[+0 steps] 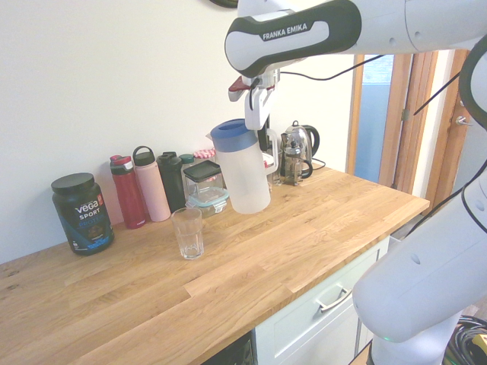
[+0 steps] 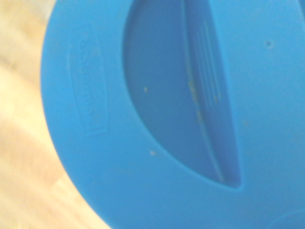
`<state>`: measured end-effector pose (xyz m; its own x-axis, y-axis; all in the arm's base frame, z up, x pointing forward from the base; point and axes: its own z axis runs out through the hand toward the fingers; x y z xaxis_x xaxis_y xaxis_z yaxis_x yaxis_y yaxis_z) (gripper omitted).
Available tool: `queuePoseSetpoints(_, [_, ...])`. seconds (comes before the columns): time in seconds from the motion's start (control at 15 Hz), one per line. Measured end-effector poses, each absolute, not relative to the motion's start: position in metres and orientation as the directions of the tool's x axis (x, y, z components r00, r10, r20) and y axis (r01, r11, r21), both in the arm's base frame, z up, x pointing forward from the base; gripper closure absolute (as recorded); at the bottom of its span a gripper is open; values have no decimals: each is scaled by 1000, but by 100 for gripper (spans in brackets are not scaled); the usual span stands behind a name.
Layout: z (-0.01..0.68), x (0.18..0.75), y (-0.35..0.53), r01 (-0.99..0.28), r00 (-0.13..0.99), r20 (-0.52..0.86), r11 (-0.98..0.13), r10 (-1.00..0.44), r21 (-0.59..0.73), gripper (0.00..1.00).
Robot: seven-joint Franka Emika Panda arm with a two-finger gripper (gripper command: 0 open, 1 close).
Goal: Pour me some water
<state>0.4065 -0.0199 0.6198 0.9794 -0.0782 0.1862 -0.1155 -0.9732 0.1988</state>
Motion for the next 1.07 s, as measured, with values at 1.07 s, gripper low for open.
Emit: queuePoseSetpoints(1.07, [526,461,91,165,985,-61,-800,159,577,100])
